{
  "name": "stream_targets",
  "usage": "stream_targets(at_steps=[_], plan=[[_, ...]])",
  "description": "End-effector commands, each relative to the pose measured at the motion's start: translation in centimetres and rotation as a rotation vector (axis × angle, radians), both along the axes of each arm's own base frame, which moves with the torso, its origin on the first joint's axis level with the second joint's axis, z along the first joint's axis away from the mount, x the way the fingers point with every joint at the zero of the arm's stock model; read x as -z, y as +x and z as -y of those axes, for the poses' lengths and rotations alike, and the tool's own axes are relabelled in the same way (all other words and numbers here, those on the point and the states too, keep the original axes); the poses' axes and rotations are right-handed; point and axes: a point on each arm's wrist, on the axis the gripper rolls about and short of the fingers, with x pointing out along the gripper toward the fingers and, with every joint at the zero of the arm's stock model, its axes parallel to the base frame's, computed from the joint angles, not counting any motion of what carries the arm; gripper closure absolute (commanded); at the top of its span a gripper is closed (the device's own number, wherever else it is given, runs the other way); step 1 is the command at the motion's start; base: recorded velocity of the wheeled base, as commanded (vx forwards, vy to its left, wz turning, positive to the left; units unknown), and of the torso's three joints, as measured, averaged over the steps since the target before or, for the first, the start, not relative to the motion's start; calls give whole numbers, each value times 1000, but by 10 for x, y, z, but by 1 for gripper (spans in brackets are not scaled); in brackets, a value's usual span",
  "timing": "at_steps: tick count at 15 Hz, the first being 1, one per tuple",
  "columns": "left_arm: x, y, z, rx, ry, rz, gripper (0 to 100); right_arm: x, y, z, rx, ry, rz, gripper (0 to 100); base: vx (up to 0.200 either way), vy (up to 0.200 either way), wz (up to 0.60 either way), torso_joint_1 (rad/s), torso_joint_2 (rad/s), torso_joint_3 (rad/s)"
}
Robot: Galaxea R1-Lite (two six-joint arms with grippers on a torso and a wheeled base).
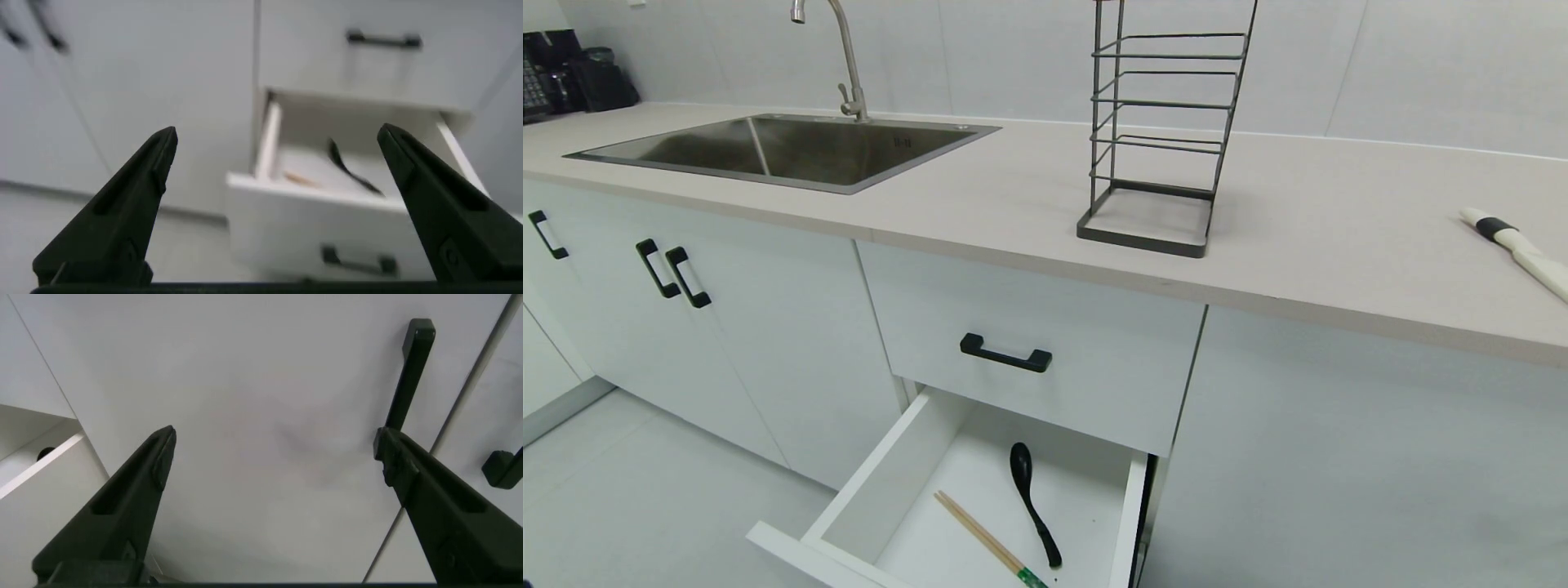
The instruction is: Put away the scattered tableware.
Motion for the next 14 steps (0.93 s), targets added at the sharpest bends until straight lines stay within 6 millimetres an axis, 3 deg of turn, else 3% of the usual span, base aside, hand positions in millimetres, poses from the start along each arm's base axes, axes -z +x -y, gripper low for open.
stream_targets(at_steps=[1, 5, 8, 11, 14], plan=[[7, 17, 3, 91, -21, -277, 0, 0, 0, 0, -1, 0, -2, 0, 0, 0, 0, 0, 0, 0], [11, 42, 9, 160, -28, -513, 0, 0, 0, 0, -1, 0, -2, 0, 0, 0, 0, 0, 0, 0], [35, 53, 13, 212, 1, -743, 0, 0, 0, 0, 1, 0, -2, 0, 0, 0, 0, 0, 0, 0], [37, 60, 16, 244, 30, -801, 0, 0, 0, 0, 1, 1, -2, 0, 0, 0, 0, 0, 0, 0], [42, 81, 21, 227, 109, -841, 0, 0, 0, 0, 1, 0, -2, 0, 0, 0, 0, 0, 0, 0]])
